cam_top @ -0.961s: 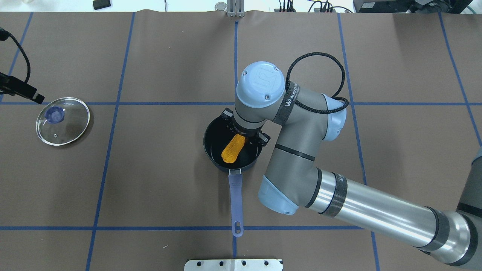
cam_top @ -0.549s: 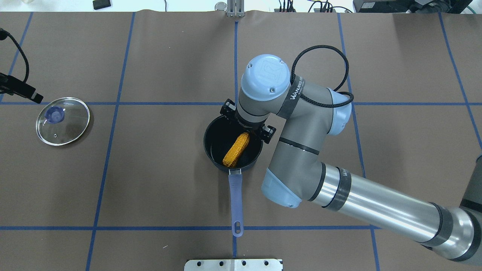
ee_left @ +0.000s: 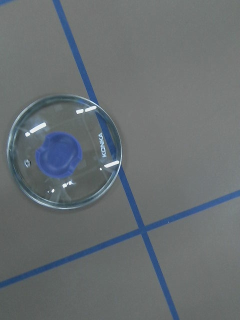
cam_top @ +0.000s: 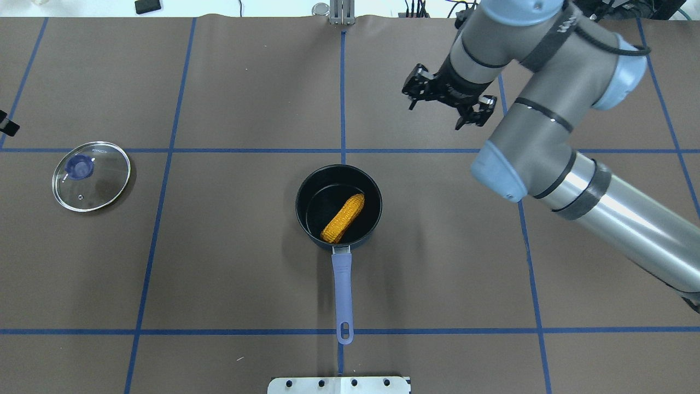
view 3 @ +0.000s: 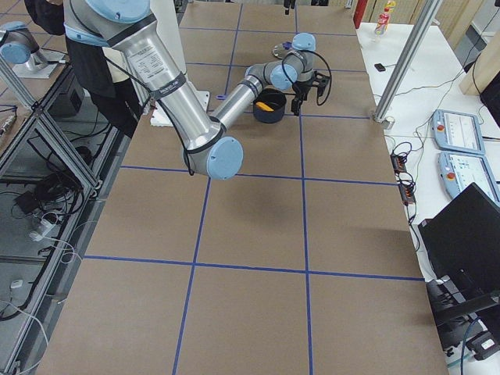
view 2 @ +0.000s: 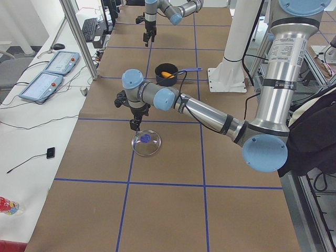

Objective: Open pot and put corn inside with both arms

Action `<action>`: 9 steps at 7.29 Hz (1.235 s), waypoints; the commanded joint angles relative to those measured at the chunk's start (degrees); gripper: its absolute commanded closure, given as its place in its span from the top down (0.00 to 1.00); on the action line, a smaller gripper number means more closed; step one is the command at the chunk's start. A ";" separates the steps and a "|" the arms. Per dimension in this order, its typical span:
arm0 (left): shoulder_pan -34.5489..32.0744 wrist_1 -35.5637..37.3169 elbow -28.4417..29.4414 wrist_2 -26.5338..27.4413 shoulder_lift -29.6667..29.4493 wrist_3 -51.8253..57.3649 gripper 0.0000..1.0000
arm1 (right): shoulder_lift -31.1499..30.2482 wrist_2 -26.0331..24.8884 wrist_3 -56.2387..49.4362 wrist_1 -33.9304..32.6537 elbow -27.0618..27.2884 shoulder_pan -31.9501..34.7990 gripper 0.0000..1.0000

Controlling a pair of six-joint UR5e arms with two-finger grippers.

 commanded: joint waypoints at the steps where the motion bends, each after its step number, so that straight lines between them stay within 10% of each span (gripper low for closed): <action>1: -5.62 6.30 0.04 -0.01 -0.16 10.24 0.98 | -7.51 1.05 -12.46 -0.03 3.30 7.09 1.00; 6: -15.13 16.09 4.32 0.08 -0.85 29.78 0.98 | -25.95 16.32 -48.35 -0.47 6.56 28.78 1.00; 9: -16.81 16.00 7.59 0.52 -1.91 32.88 0.98 | -35.11 16.79 -63.89 0.40 6.91 38.22 1.00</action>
